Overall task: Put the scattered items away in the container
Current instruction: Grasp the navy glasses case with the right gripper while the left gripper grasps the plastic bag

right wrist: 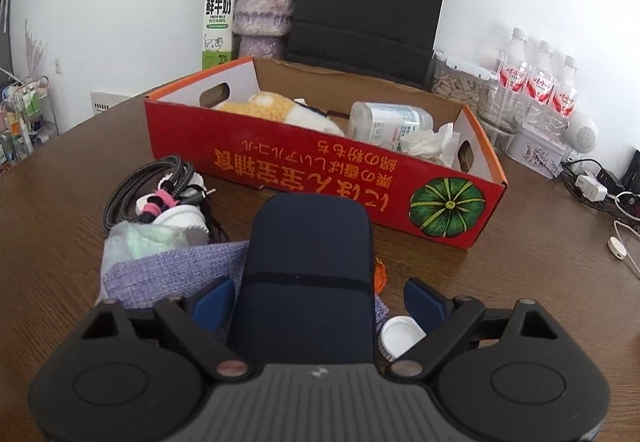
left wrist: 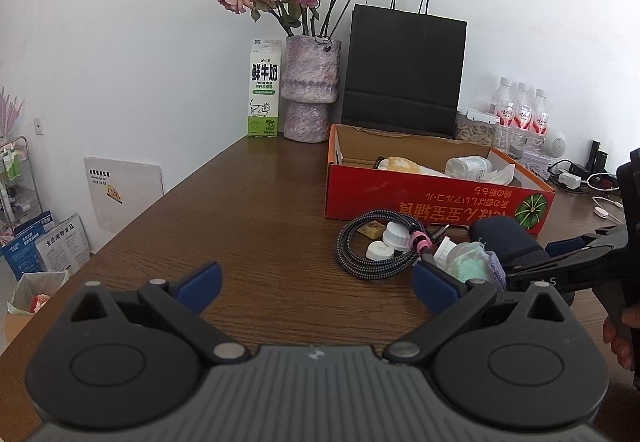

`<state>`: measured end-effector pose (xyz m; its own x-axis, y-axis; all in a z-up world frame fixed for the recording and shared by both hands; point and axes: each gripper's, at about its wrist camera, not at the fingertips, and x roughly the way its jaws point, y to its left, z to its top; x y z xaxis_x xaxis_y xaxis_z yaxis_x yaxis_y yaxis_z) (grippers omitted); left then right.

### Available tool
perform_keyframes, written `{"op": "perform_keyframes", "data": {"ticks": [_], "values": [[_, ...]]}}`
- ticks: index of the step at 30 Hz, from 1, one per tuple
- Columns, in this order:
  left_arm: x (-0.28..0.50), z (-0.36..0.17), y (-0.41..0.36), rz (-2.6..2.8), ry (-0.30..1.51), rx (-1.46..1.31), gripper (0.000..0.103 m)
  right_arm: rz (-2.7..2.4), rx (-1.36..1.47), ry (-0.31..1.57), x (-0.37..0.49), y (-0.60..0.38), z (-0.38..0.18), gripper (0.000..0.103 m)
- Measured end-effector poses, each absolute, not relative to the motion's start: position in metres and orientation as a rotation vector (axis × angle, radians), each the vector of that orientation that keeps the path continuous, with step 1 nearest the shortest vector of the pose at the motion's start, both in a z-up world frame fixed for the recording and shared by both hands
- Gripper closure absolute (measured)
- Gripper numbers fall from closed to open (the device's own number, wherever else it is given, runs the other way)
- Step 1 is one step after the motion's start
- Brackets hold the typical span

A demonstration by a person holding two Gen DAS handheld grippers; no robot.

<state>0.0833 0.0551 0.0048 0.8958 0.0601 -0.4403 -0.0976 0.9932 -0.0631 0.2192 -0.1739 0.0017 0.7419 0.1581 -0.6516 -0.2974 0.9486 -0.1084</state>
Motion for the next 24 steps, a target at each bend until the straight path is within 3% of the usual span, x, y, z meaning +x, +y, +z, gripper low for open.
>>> {"op": "perform_keyframes", "data": {"ticks": [2,6,24], "values": [[0.087,0.002,0.057,0.083,0.468,-0.094,0.000,0.263,-0.211,0.701,0.219,-0.172,-0.004,0.032],[0.093,-0.003,0.057,0.077,0.495,-0.102,0.000,0.267,-0.237,0.685,0.215,-0.168,-0.005,0.037],[0.104,0.006,0.024,0.048,0.506,-0.027,0.000,0.327,-0.080,0.569,0.203,-0.211,0.017,0.043]]}}
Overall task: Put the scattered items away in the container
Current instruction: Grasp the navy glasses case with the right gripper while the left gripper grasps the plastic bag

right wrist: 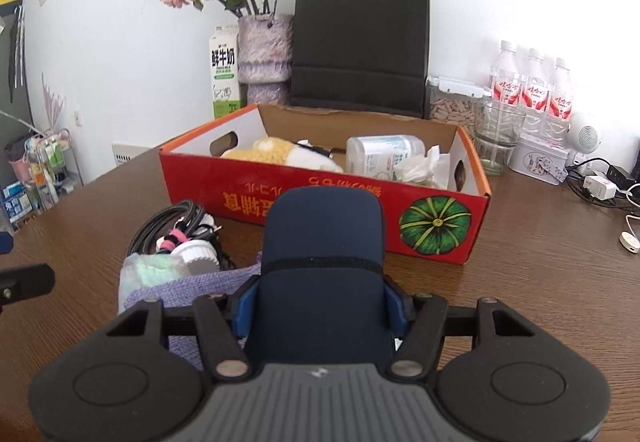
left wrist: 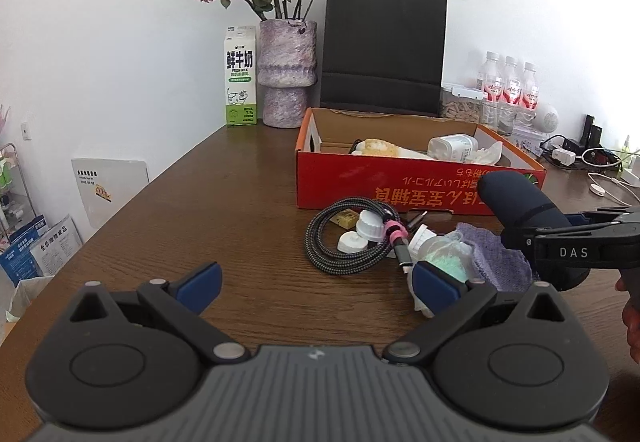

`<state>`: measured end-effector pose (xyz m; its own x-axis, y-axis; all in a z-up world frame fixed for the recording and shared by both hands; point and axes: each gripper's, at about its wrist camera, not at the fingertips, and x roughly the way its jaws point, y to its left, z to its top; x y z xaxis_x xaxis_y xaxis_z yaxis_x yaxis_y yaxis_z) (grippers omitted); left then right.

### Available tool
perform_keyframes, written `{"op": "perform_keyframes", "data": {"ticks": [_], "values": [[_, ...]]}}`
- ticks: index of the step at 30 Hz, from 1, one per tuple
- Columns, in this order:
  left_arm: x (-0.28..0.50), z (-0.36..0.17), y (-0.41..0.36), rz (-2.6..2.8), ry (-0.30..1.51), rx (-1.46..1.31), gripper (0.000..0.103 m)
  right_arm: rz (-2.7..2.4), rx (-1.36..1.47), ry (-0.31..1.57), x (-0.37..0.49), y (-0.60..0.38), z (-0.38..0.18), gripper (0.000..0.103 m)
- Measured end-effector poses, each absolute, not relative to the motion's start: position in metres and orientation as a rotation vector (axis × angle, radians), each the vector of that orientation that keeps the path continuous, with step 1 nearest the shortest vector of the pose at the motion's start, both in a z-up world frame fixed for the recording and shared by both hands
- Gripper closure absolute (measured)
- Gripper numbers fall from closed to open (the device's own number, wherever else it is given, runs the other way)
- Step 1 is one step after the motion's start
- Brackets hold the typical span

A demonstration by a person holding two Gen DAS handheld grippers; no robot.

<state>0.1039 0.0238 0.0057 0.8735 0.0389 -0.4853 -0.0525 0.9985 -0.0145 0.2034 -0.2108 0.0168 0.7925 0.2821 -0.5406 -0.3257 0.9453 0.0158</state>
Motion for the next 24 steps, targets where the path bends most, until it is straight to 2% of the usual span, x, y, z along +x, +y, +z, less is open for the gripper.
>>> {"op": "perform_keyframes", "data": {"ticks": [10,24], "values": [[0.127,0.012,-0.020,-0.002,0.527,0.009,0.000,0.291,-0.038,0.520,0.195,-0.260,0.022,0.043],[0.171,-0.002,-0.022,0.020,0.653,-0.061,0.000,0.256,-0.041,0.528,0.191,-0.298,0.012,0.042]]}}
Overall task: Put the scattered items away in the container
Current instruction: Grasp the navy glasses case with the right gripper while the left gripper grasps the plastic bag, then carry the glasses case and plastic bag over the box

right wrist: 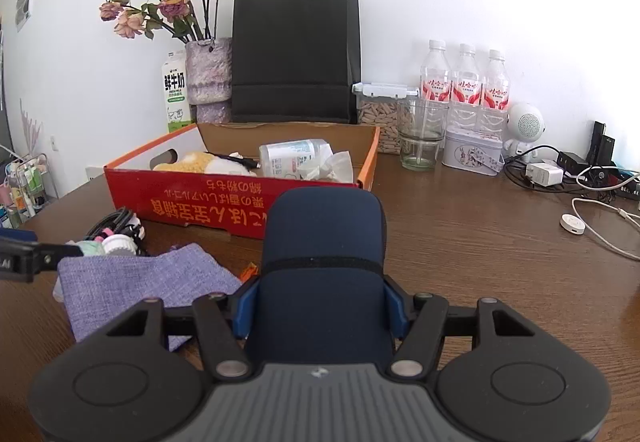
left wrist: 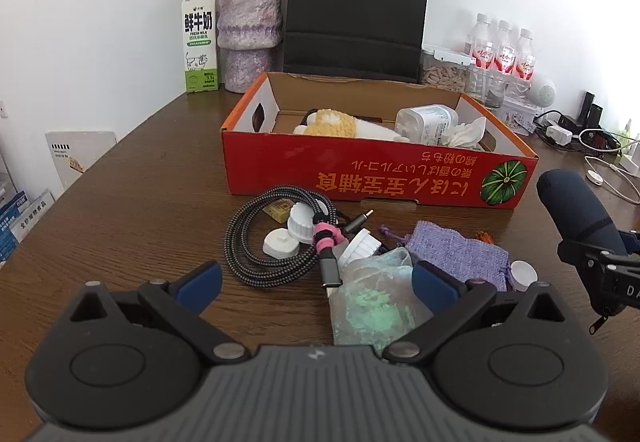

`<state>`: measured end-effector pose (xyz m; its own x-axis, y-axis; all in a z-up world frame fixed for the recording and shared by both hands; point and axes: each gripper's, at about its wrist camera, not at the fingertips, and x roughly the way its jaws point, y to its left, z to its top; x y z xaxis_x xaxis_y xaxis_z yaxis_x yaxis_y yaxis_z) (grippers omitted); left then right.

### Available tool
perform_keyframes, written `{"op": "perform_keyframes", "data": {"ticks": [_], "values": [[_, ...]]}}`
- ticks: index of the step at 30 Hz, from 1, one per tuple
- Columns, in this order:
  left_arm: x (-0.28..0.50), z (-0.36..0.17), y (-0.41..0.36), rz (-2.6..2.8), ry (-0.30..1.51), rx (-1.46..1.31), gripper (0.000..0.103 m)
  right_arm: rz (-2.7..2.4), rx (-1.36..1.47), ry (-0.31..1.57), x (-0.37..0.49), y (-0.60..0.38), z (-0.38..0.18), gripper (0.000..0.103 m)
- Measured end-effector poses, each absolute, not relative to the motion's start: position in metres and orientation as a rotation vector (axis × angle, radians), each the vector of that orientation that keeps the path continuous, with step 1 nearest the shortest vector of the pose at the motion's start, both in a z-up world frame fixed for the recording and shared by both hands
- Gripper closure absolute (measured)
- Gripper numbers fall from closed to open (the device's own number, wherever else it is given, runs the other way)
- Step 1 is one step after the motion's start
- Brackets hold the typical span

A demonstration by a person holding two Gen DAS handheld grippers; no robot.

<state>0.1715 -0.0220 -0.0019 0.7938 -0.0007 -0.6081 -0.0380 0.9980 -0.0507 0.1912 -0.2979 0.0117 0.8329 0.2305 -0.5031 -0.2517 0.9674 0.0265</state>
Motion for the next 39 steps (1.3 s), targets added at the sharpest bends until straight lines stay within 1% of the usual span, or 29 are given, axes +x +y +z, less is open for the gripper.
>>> {"op": "perform_keyframes", "data": {"ticks": [4,6,8,9,10,11,14,15,19,27,30,31,32,33,35,39], "values": [[0.179,-0.009,-0.028,-0.008,0.686,-0.087,0.000,0.266,-0.043,0.527,0.190,-0.296,0.011,0.042],[0.179,-0.012,-0.030,-0.021,0.695,-0.084,0.007,0.267,-0.041,0.527,0.190,-0.296,0.011,0.042],[0.178,-0.016,-0.032,-0.036,0.706,-0.087,0.020,0.267,-0.041,0.530,0.191,-0.295,0.011,0.042],[0.177,-0.017,-0.033,-0.043,0.710,-0.089,0.024,0.269,-0.041,0.531,0.190,-0.295,0.010,0.042],[0.177,-0.018,-0.033,-0.050,0.715,-0.092,0.031,0.271,-0.043,0.532,0.190,-0.295,0.010,0.042],[0.176,-0.020,-0.034,-0.055,0.720,-0.093,0.040,0.274,-0.046,0.533,0.190,-0.294,0.010,0.042],[0.174,-0.022,-0.034,-0.058,0.727,-0.093,0.056,0.282,-0.053,0.536,0.189,-0.291,0.008,0.042],[0.172,-0.022,-0.033,-0.062,0.720,-0.096,0.059,0.283,-0.054,0.536,0.189,-0.291,0.008,0.042],[0.161,-0.016,-0.027,-0.058,0.686,-0.097,0.061,0.282,-0.058,0.528,0.188,-0.291,0.008,0.042],[0.151,-0.007,-0.014,-0.068,0.652,-0.133,0.061,0.278,-0.063,0.520,0.183,-0.286,0.009,0.042],[0.143,-0.003,-0.015,-0.074,0.623,-0.115,0.060,0.272,-0.053,0.519,0.181,-0.287,0.009,0.042],[0.141,-0.002,-0.016,-0.074,0.614,-0.102,0.058,0.269,-0.050,0.519,0.181,-0.287,0.009,0.042],[0.139,-0.002,-0.017,-0.073,0.614,-0.086,0.054,0.266,-0.046,0.519,0.181,-0.287,0.008,0.042],[0.138,-0.004,-0.018,-0.071,0.620,-0.076,0.054,0.264,-0.043,0.520,0.181,-0.288,0.008,0.042],[0.135,-0.008,-0.018,-0.083,0.632,-0.076,0.057,0.260,-0.036,0.519,0.180,-0.288,0.008,0.042],[0.128,-0.010,-0.015,-0.075,0.623,-0.067,0.057,0.254,-0.027,0.516,0.177,-0.287,0.009,0.042]]}}
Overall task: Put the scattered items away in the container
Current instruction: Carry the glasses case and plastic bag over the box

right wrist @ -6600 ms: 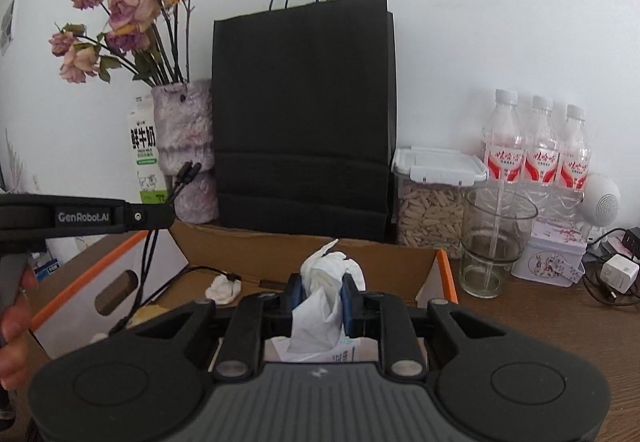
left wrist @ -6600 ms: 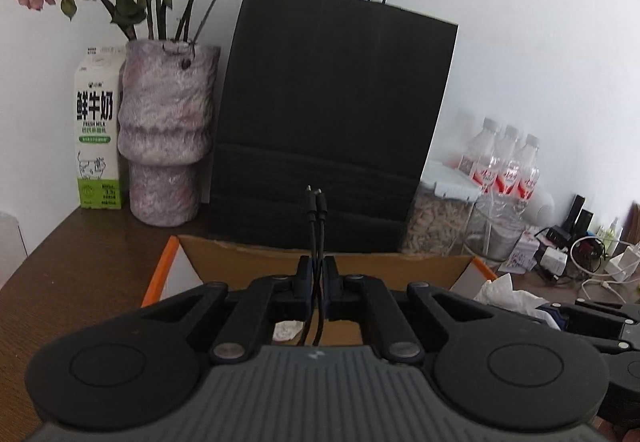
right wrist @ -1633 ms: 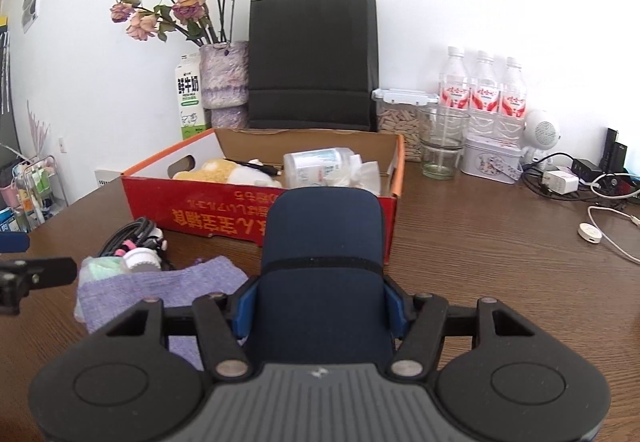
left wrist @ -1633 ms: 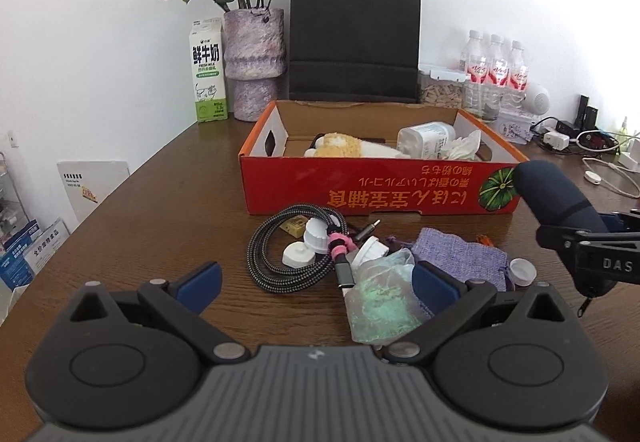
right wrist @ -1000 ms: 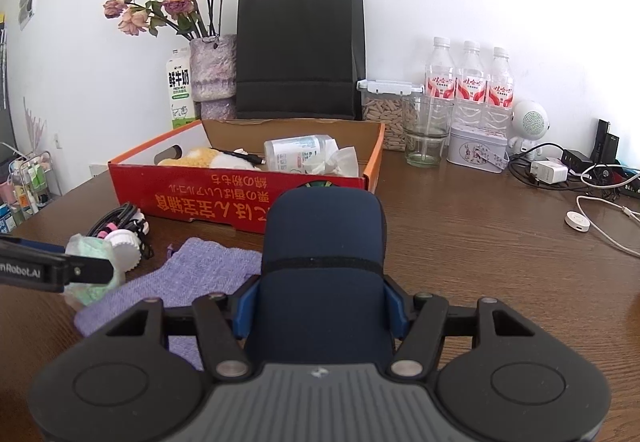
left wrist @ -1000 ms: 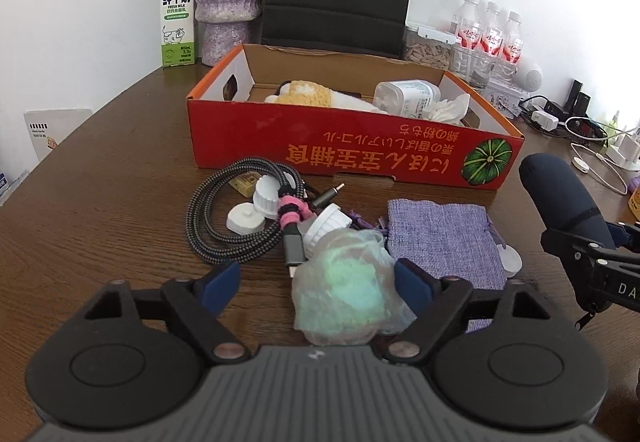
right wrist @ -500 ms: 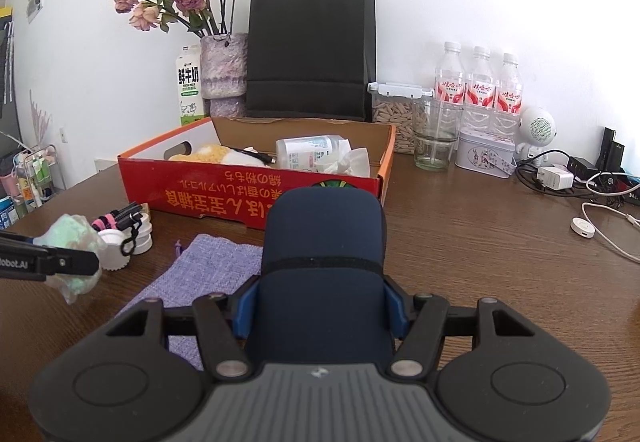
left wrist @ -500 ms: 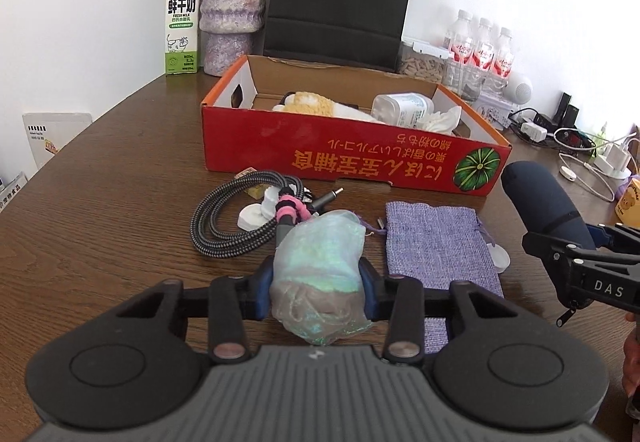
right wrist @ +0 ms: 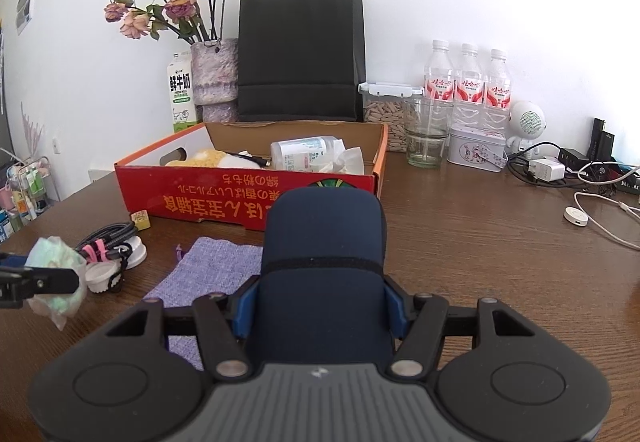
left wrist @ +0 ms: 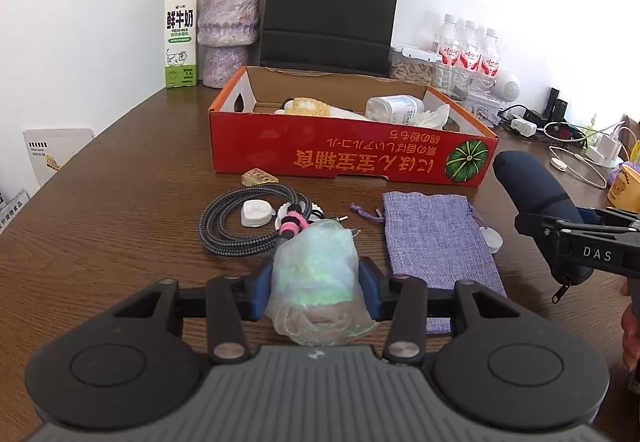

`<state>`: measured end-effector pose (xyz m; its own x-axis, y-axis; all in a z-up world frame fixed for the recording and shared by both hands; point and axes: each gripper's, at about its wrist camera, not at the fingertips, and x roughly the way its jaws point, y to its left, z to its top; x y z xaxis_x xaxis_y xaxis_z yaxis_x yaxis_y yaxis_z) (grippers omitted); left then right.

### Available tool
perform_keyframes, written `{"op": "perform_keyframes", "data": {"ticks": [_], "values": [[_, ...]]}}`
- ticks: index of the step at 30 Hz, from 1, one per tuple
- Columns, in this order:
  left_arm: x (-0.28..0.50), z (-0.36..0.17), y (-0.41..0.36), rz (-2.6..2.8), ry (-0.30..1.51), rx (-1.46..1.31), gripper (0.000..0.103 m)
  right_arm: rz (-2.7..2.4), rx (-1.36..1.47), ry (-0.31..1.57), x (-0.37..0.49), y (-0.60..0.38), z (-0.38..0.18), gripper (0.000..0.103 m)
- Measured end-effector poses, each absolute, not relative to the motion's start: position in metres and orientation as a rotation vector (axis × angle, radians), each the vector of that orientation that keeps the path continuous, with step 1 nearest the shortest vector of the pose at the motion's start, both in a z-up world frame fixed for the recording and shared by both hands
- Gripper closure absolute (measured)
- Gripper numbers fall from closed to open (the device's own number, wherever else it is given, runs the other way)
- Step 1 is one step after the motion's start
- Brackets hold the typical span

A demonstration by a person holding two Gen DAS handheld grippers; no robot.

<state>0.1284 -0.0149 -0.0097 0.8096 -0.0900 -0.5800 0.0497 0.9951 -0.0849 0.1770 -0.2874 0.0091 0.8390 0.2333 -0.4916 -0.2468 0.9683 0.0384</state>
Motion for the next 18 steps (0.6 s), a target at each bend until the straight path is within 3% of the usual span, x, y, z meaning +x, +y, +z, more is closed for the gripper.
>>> {"op": "perform_keyframes", "data": {"ticks": [4,18], "values": [[0.120,-0.008,-0.012,-0.079,0.602,-0.049,0.064,0.251,-0.023,0.515,0.172,-0.286,0.009,0.042],[0.136,0.036,-0.007,-0.124,0.449,-0.036,0.065,0.269,-0.014,0.442,0.173,-0.270,0.044,0.042]]}}
